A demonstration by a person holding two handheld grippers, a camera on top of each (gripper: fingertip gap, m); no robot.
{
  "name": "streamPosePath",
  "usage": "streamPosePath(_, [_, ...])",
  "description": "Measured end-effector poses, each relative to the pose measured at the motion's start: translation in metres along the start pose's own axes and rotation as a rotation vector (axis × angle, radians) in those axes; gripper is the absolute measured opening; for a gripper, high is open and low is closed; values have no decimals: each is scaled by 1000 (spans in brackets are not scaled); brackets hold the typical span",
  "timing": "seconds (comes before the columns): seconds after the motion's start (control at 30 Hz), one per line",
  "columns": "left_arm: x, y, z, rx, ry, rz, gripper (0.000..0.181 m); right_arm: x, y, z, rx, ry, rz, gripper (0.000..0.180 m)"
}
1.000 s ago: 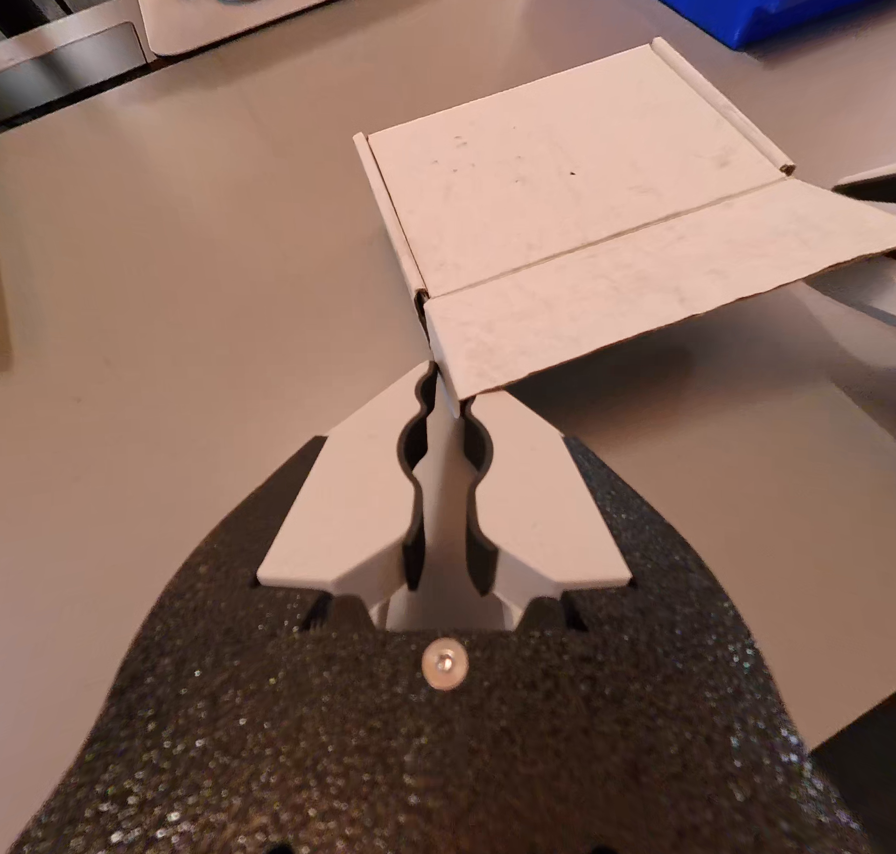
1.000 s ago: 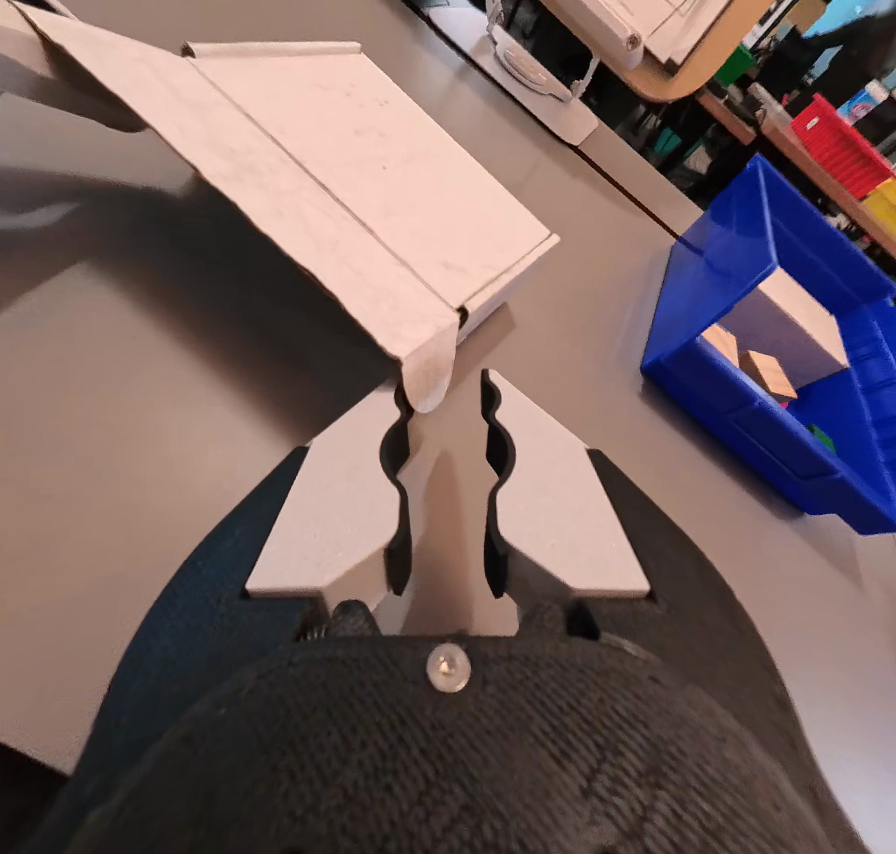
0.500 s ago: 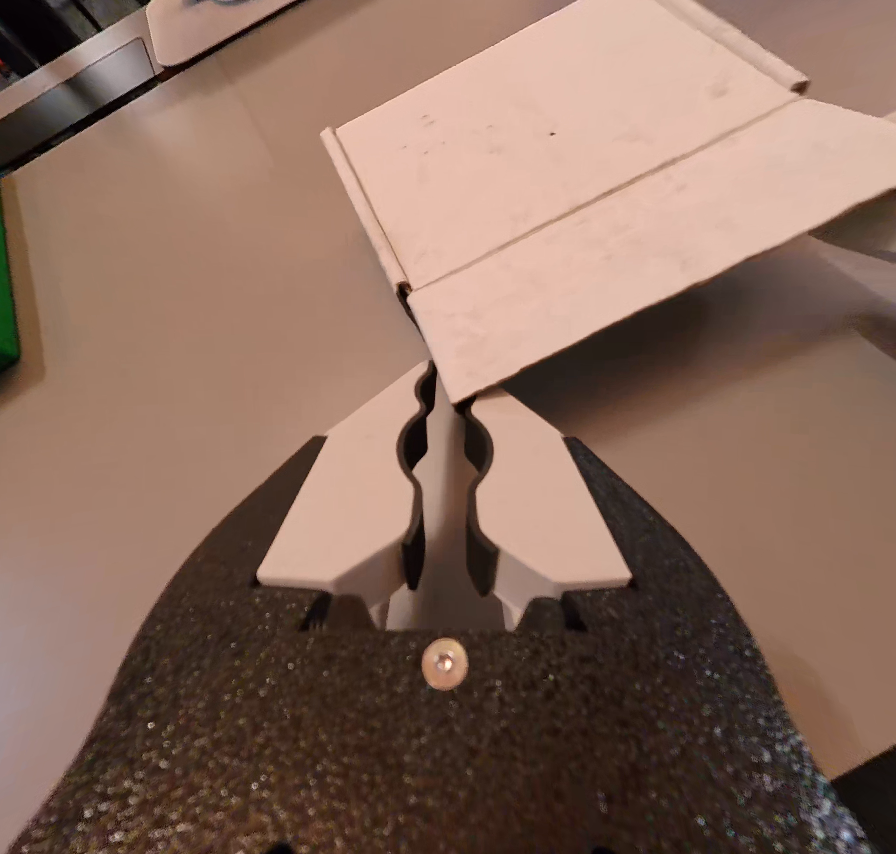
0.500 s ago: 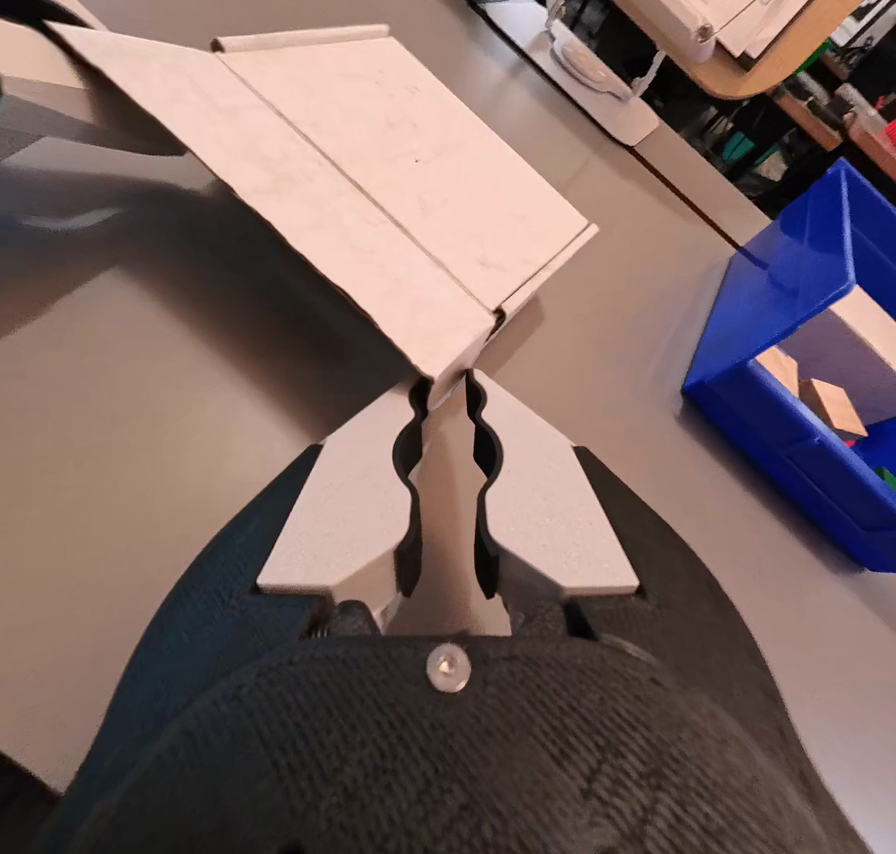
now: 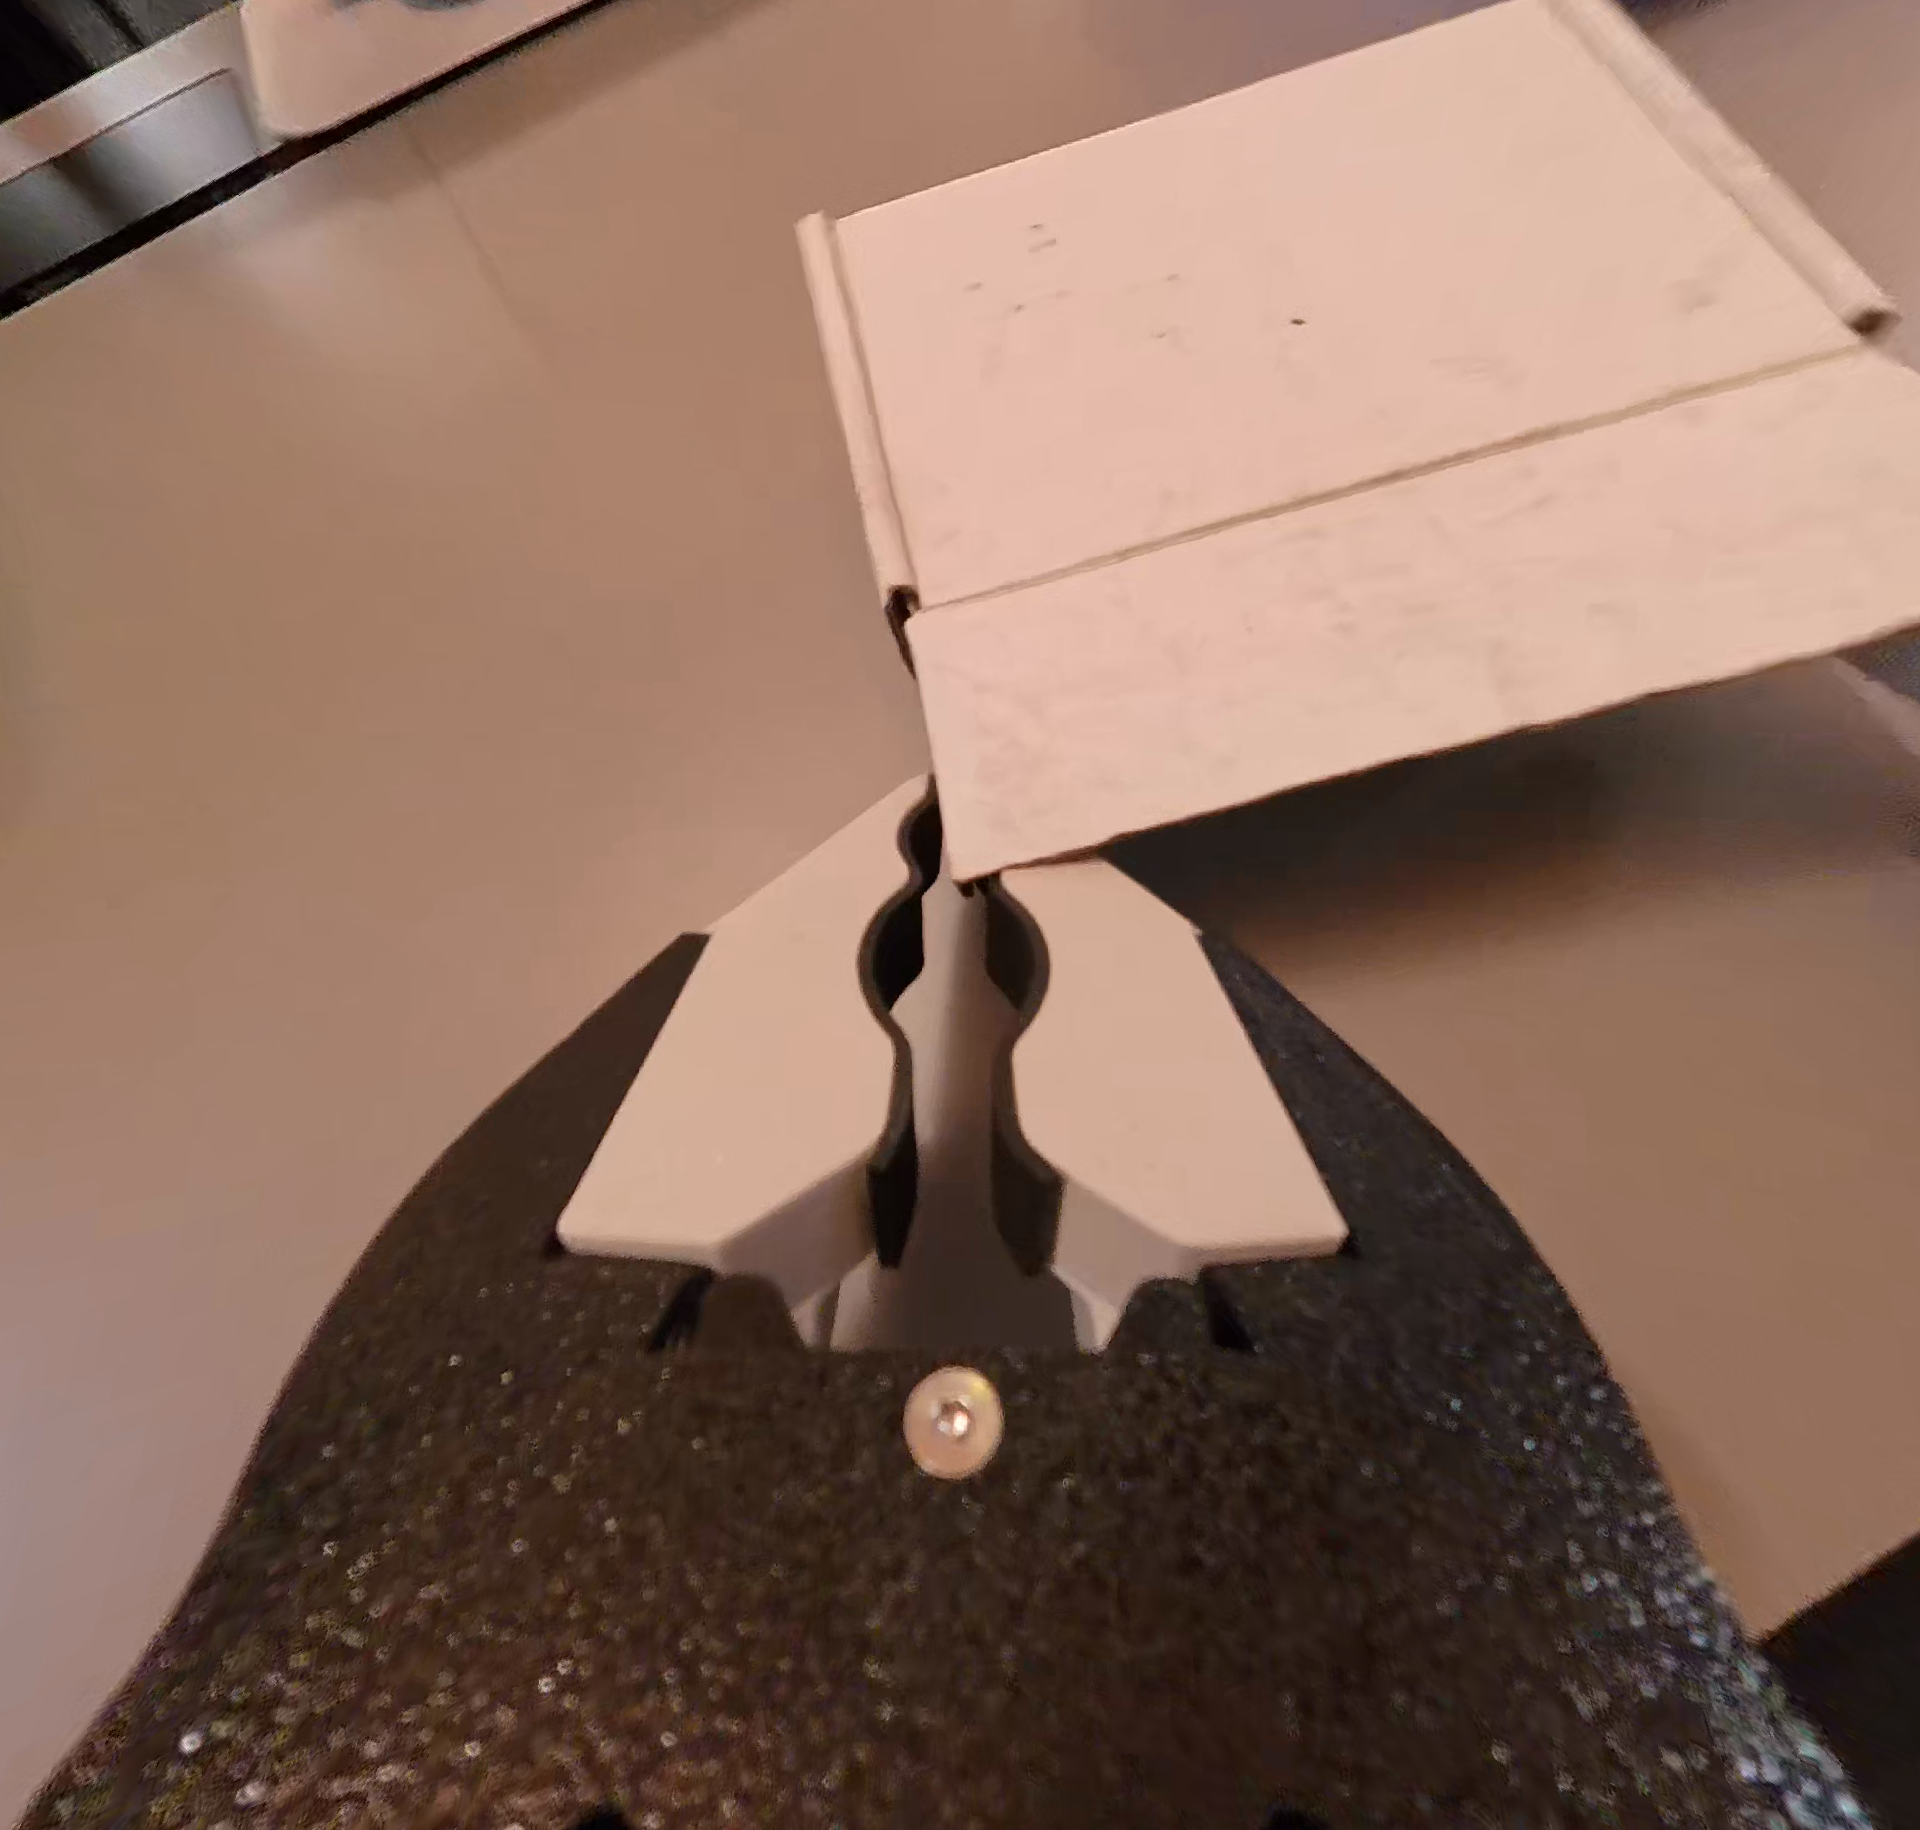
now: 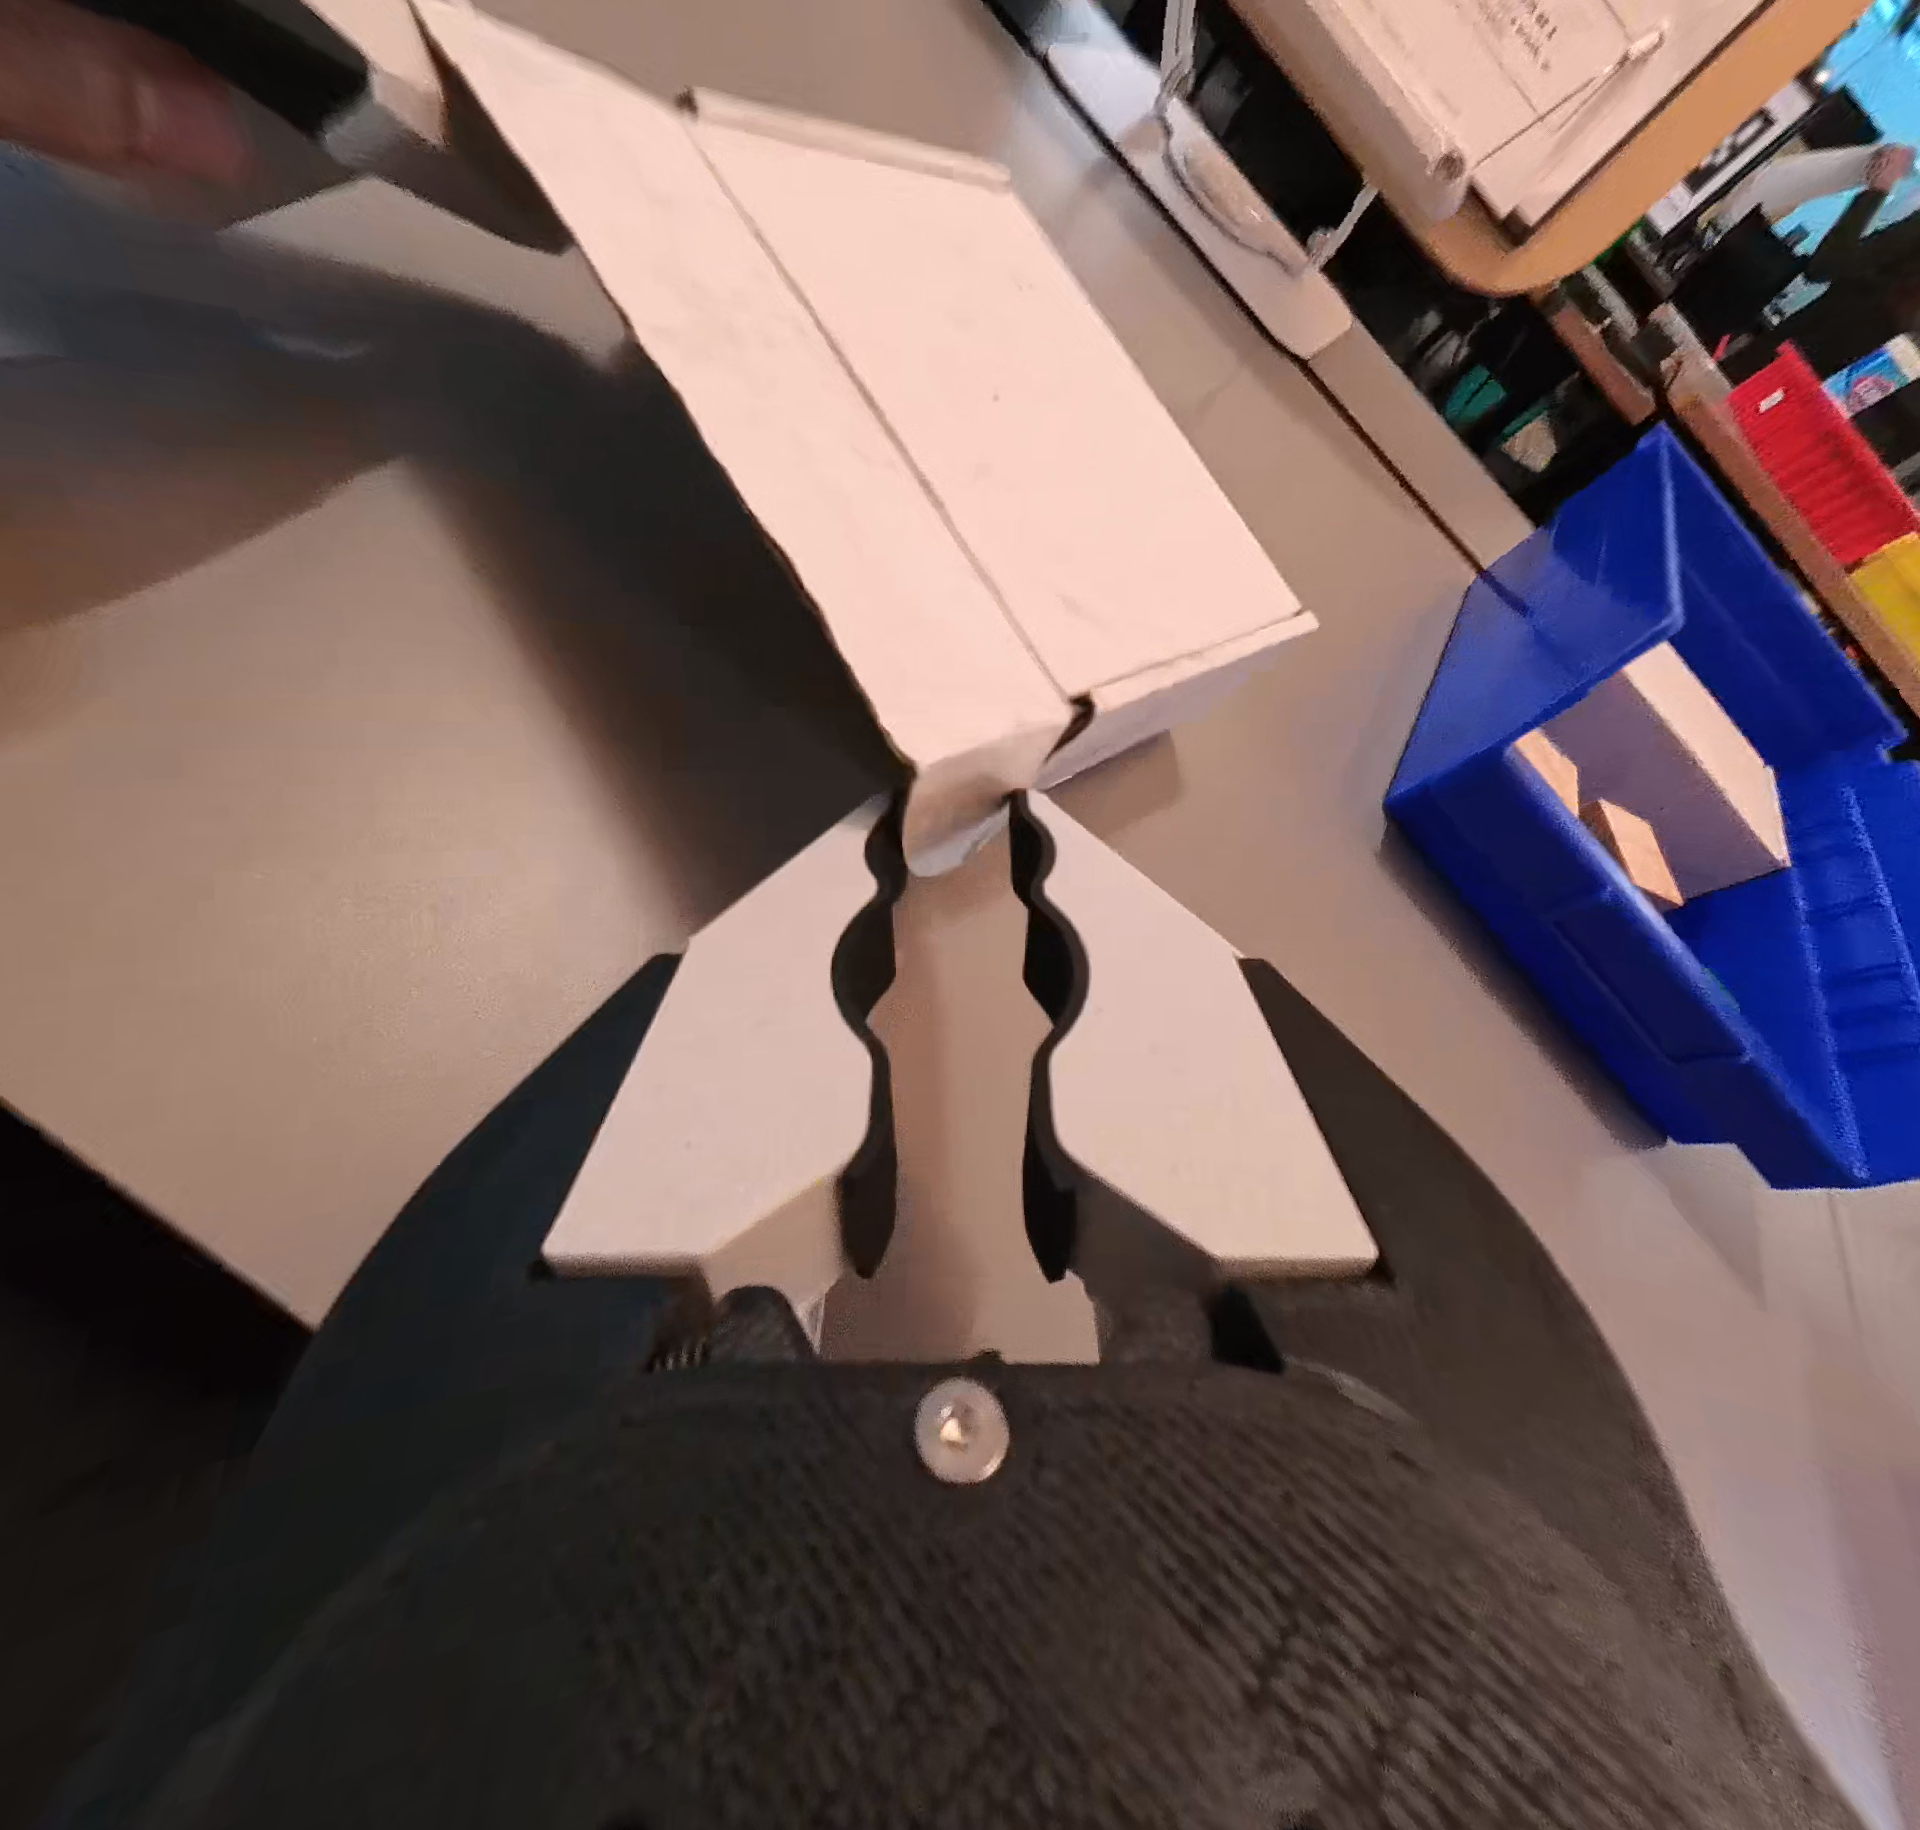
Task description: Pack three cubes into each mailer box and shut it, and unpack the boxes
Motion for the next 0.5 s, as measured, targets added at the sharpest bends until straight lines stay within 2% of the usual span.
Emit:
streamPosePath(0.07, [3,-3,2,-44,22,64,18,-8,-4,4,33,22,26,15])
streamPosePath(0.1, [7,-4,4,-74,63,135,22,-11,-7,5,47,40,34,13])
streamPosePath(0.13, [12,-4,6,-86,110,219,35,-13,-10,6,55,60,36,10])
streamPosePath(0.17, [20,-1,5,-72,129,285,38,-16,-13,6,62,67,33,9])
streamPosePath(0.23, [39,10,-9,-23,84,424,31,-19,-17,6,69,79,28,7])
streamPosePath(0.3, [54,23,-35,34,-2,459,24,-23,-19,5,60,72,17,6])
streamPosePath(0.33, [58,26,-49,28,-53,483,20,-24,-18,4,60,77,13,7])
streamPosePath(0.4, [63,21,-65,-44,-31,670,14,-28,-17,4,85,90,22,7])
streamPosePath(0.47, [44,22,-82,-85,-21,571,0,-30,-15,3,102,97,17,7])
streamPosePath(0.5, [29,22,-87,-149,-49,496,0,-30,-14,3,110,100,20,7])
Point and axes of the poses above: each gripper's, where its closed fingertips meet, x back along the fingers, z out of its underside, y = z × x across the jaws, the point moved 9 cm from there along x, back along the fingers, and after that the axes turned 1 degree about -x, right-handed, at the moved point
